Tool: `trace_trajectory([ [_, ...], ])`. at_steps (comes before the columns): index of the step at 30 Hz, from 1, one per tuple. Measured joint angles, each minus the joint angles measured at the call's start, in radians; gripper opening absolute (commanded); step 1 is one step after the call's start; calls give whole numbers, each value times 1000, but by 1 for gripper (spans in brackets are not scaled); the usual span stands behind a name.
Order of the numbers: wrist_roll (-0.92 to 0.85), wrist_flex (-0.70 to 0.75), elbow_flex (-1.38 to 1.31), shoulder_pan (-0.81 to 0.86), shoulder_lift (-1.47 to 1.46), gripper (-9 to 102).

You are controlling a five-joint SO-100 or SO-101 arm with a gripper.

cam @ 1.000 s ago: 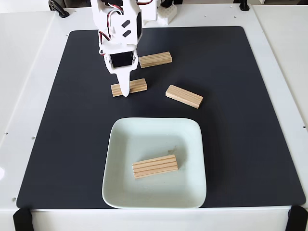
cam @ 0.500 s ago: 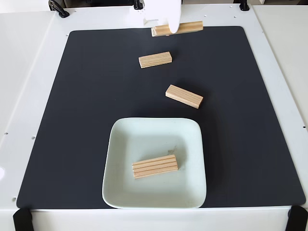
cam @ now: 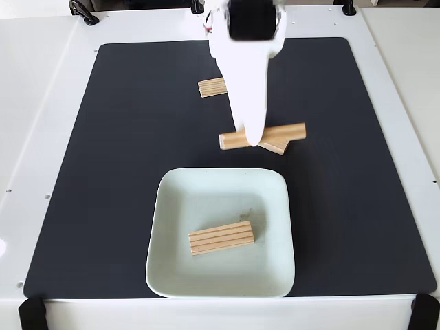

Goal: Pick up the wooden block and place them on the plate.

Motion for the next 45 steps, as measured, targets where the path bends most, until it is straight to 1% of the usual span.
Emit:
trace_trajectory([
  [9, 0, 0, -551, 26, -502, -1],
  [12, 0, 0, -678, 52, -609, -1],
  [14, 0, 0, -713, 61, -635, -1],
  [20, 0, 0, -723, 54, -638, 1],
  [22, 0, 0, -723, 58, -638, 7],
  [26, 0, 0, -653, 69, -624, 27],
  [28, 0, 0, -580, 71, -592, 34],
  [30, 0, 0, -503, 71, -543, 38],
  [36, 0, 0, -334, 67, -414, 38],
  [45, 18, 0, -285, 57, -279, 38],
])
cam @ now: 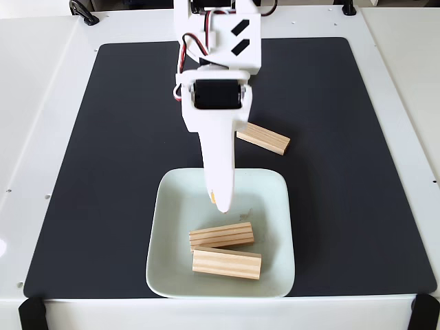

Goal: Pick up the wooden block and place them on the plate.

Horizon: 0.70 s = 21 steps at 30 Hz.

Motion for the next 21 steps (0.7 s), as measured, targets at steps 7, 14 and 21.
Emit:
trace_trajectory([
  [7, 77, 0, 270, -9, 264, 2],
  [14, 100, 103, 611, -29, 595, -1],
  [21, 101, 607, 692, -114, 834, 0],
])
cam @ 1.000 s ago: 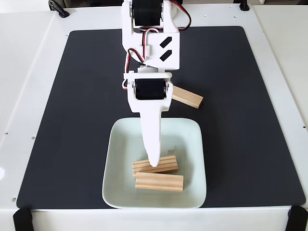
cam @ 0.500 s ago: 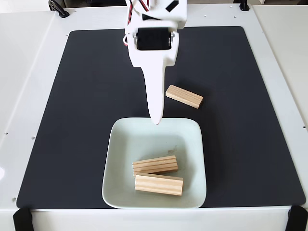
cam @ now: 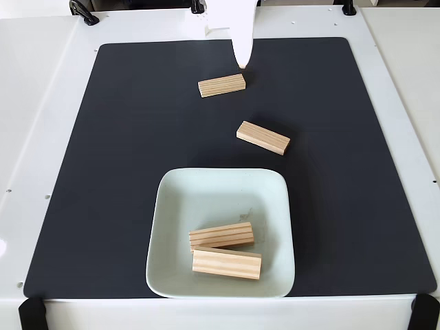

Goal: Pick up the wooden block and place them on the plate.

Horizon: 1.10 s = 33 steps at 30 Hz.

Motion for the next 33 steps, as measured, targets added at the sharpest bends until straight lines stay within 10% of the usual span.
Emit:
trace_trajectory([
  [23, -164, -63, 775, -3, 615, 1],
  [33, -451, -63, 960, 187, 830, 39],
])
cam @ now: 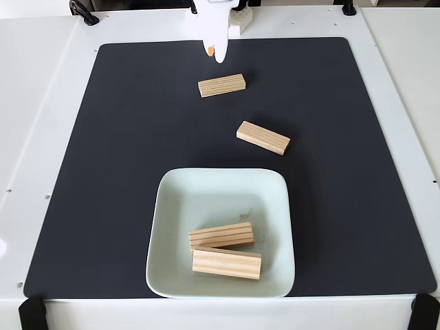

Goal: Pick up the wooden block and place them on the plate.

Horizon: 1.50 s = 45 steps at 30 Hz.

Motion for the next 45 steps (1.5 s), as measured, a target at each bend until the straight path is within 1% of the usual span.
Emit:
trace_trajectory([
  [2, -15, 0, 0, 2, 2, 41],
  [9, -20, -11, 5, 14, -118, 41],
  [12, -18, -69, 20, 14, -189, 41],
  [17, -18, -216, 103, 12, -249, 41],
  [23, -18, -256, 127, 12, -264, 41],
  [26, -18, -256, 127, -3, -281, 34],
  [31, -18, -259, 120, -17, -356, 17],
  [35, -17, -275, 81, -18, -456, 8],
  [38, -17, -275, 49, -18, -500, 6],
  [45, -15, -276, 9, -18, -586, 5],
])
